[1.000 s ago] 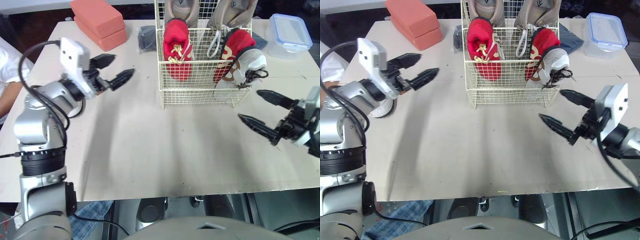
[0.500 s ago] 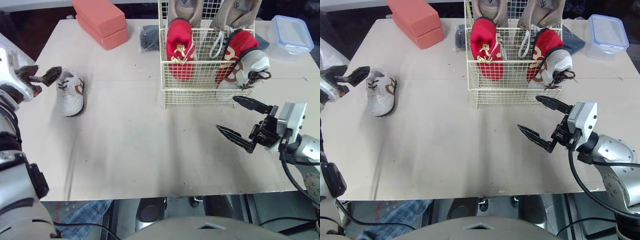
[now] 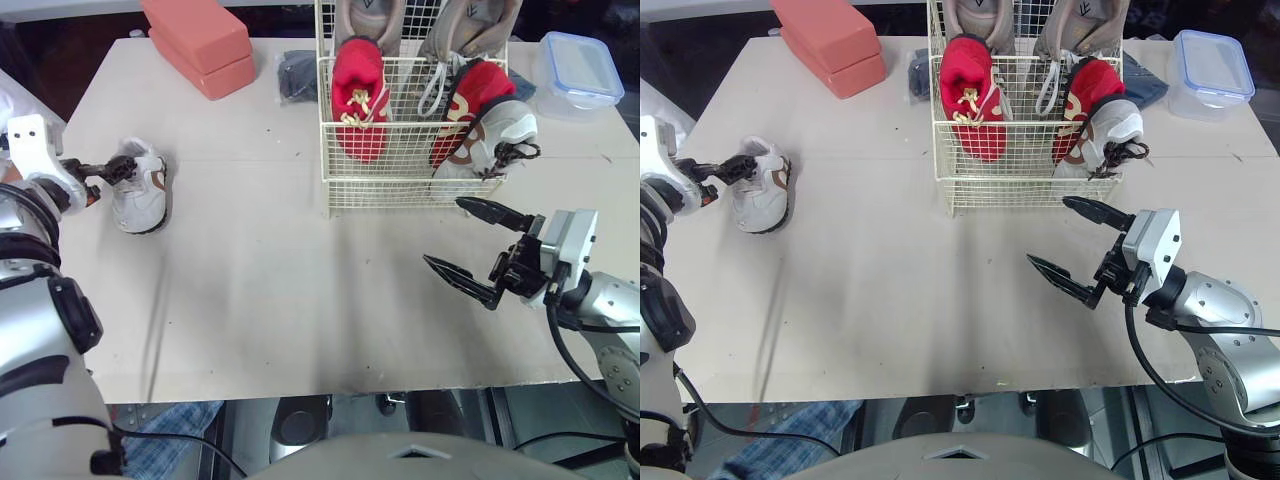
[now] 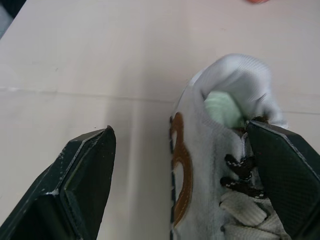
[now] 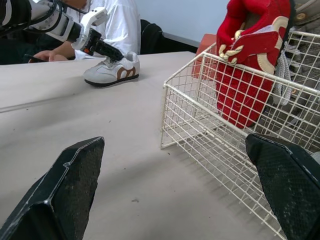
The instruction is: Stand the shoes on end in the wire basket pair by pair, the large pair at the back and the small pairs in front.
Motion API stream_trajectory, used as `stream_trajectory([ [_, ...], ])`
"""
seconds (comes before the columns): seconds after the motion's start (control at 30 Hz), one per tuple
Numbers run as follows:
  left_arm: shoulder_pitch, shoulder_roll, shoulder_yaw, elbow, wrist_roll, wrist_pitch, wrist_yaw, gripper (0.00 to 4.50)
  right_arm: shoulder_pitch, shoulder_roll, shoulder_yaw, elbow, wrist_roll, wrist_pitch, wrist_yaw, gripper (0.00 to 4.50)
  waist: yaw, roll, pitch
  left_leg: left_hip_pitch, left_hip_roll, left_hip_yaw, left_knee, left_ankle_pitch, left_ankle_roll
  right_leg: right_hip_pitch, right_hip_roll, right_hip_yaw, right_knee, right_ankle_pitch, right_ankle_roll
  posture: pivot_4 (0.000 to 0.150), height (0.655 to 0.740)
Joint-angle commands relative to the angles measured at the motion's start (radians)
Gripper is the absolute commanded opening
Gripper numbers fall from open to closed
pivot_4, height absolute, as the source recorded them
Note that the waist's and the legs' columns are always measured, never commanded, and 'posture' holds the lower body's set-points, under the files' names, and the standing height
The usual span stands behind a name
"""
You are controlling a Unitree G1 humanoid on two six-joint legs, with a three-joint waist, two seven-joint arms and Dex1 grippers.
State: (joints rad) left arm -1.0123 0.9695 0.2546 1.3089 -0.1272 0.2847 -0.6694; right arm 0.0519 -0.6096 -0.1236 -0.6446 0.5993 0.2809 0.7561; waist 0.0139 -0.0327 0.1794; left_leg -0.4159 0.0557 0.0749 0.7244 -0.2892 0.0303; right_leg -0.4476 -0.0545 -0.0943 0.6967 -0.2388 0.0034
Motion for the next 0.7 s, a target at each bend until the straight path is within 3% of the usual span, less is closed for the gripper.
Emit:
stream_trajectory([
  [0.03,-0.013,0.014,-0.03,0.023,0.058,0.013,0.023,4.5,-0.008,0.006,-0.002,-0.029,-0.005,-0.021,-0.005,4.47,0.001,0.0,0.0,0.0,0.0,0.0,0.0,0.0,0.0,0.0,0.0,0.0,0.0,0.0,0.0,0.15,0.686],
  [0.2,-0.038,0.041,-0.067,0.036,0.121,0.037,0.022,2.65,0.0,0.012,0.003,-0.034,-0.025,-0.028,-0.009,4.5,-0.001,0.0,0.0,0.0,0.0,0.0,0.0,0.0,0.0,0.0,0.0,0.0,0.0,0.0,-0.001,0.15,0.686],
  [0.37,-0.026,0.062,-0.115,0.045,0.188,0.061,-0.026,0.24,-0.01,0.022,0.013,-0.031,-0.038,-0.029,-0.01,4.5,-0.016,0.0,0.0,0.001,0.0,0.001,0.0,0.0,0.0,0.0,0.0,0.001,0.001,0.0,-0.001,0.15,0.686],
  [0.4,-0.025,0.066,-0.115,0.046,0.193,0.064,-0.023,0.06,-0.014,0.023,0.014,-0.028,-0.04,-0.03,-0.008,4.5,-0.019,0.0,0.0,0.001,0.001,0.001,0.0,0.0,0.0,0.0,0.0,0.001,0.001,0.0,-0.001,0.15,0.686],
  [0.7,-0.025,0.093,-0.055,0.045,0.163,0.069,-0.022,0.06,-0.032,0.026,0.016,-0.014,-0.046,-0.033,0.0,4.5,-0.03,-0.001,0.0,0.001,0.001,0.003,0.0,0.0,0.0,-0.001,0.0,0.002,0.001,0.0,-0.001,0.15,0.686],
])
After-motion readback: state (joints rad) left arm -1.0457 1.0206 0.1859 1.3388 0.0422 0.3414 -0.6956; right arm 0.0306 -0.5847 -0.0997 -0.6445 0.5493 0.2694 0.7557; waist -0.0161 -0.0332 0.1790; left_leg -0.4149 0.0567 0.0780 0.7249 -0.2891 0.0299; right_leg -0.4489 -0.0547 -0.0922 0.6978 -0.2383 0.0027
